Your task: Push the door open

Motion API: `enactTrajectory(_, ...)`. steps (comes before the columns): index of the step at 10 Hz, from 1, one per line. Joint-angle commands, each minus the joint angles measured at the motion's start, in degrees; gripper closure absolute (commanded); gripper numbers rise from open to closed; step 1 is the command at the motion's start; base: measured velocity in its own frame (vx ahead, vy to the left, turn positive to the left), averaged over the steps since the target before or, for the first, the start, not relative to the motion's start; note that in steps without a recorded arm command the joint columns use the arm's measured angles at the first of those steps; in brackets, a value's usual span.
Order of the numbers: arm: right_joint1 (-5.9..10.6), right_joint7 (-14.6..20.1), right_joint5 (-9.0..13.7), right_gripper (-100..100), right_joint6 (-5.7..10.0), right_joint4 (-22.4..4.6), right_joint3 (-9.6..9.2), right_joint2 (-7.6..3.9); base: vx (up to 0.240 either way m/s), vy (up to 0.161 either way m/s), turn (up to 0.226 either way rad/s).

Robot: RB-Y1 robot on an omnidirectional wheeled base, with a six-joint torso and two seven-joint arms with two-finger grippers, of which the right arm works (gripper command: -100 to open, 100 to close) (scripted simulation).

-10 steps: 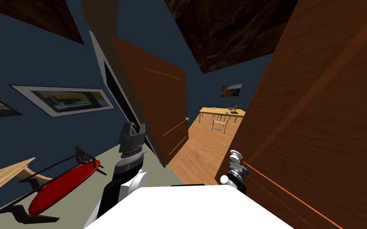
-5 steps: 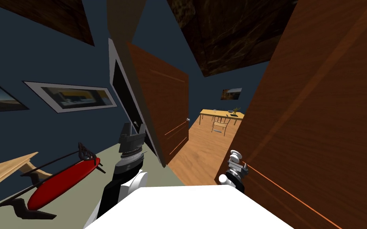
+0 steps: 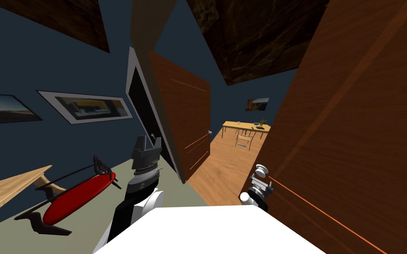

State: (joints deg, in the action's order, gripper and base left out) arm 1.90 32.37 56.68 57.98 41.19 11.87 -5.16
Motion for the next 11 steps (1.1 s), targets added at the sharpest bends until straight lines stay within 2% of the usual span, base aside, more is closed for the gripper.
enactTrajectory(1,-0.07,2.79,-0.48,-100,0.15,0.76,0.43,0.87,-0.043,0.026,0.018)
enactTrajectory(2,-0.10,4.37,-0.89,-100,0.30,1.31,0.79,1.59,-0.056,0.039,0.026)
enactTrajectory(3,-0.10,4.93,-0.89,-100,0.30,1.31,0.79,1.59,-0.044,0.026,0.004)
enactTrajectory(7,-0.20,12.45,-2.43,-100,0.88,3.36,2.12,4.55,-0.057,0.040,0.020)
enactTrajectory(8,-0.20,12.94,-2.43,-100,0.88,3.36,2.12,4.55,-0.041,0.040,0.002)
enactTrajectory(11,-0.26,17.45,-3.29,-100,1.20,4.51,2.88,6.47,-0.034,0.036,0.016)
